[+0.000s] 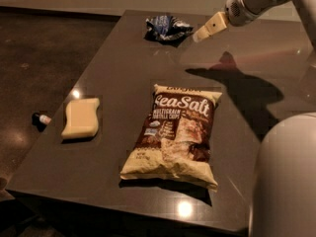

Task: Pick blue chip bag

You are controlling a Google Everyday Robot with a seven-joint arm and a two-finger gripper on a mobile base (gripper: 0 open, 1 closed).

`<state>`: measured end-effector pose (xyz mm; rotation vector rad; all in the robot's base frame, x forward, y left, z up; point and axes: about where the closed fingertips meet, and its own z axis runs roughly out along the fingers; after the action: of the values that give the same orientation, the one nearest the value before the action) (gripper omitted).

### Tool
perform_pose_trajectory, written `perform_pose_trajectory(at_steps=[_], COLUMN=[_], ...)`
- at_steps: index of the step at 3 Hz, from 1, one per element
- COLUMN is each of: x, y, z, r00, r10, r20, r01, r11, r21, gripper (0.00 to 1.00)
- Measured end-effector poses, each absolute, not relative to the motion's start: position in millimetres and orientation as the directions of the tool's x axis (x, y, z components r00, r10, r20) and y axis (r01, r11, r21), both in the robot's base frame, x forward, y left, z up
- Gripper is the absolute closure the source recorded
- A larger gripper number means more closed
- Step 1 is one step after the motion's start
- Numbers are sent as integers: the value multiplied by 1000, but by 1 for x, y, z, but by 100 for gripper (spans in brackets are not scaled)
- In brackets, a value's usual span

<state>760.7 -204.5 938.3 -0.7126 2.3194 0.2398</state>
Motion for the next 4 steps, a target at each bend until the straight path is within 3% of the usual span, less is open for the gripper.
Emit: perform_pose_trajectory(at_steps=[2, 4], x=[823, 841], y=[-172, -130], z=[938, 934], r00=[-579, -503], r10=[-334, -295], r20=[-744, -813], r01=[-483, -472], r11=[876, 881], r21=[-18, -28], gripper=[0, 0])
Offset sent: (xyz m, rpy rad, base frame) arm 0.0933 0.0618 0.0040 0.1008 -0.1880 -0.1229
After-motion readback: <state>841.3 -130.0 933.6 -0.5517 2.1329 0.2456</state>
